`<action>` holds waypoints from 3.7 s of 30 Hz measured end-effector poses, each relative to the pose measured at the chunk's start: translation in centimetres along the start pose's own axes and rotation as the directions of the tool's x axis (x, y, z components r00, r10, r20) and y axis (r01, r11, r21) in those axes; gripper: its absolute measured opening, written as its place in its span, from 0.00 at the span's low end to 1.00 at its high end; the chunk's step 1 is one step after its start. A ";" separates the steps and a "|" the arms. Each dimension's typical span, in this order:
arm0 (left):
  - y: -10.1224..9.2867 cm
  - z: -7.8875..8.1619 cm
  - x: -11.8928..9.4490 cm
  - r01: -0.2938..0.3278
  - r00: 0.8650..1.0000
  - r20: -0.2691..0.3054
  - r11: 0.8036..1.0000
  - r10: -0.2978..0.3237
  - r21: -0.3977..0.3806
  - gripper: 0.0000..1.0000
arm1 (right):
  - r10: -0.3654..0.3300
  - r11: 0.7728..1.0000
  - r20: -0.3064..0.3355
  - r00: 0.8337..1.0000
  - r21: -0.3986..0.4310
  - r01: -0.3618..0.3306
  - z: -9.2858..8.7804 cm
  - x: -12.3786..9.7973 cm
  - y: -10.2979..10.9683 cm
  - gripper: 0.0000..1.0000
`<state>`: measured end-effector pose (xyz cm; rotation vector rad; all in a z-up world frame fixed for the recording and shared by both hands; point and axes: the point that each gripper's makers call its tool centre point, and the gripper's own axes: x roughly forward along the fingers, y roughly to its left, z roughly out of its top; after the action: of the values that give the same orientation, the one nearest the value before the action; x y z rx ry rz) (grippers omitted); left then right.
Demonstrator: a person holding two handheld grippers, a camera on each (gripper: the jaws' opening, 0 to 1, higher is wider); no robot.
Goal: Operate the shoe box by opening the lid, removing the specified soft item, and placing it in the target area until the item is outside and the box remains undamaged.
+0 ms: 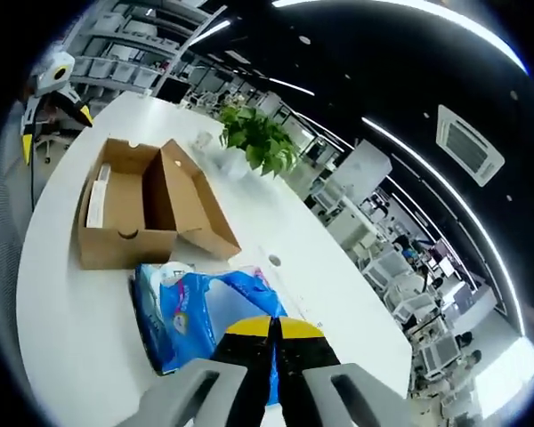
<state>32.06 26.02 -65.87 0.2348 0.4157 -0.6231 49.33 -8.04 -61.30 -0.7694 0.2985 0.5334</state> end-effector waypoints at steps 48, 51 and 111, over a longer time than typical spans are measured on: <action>-0.2 0.0 0.0 0.008 1.000 -0.003 1.000 -0.007 0.017 0.99 | -0.004 0.928 -0.292 0.956 0.356 0.112 -14.7 -2.1 2.6 0.11; -0.3 0.0 0.1 0.012 1.000 -0.002 1.000 -0.012 0.015 0.99 | -0.006 0.920 -0.291 0.957 0.374 0.119 -14.6 -3.0 3.1 0.23; 0.1 -0.4 0.0 0.004 1.000 -0.014 1.000 -0.004 0.011 0.97 | 0.286 0.906 -0.355 0.890 0.403 -0.130 -20.0 -2.2 7.0 0.45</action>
<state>32.01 26.16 -66.20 0.2487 0.4268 -0.6283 42.35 -19.17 -78.11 -0.4720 0.8589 0.4987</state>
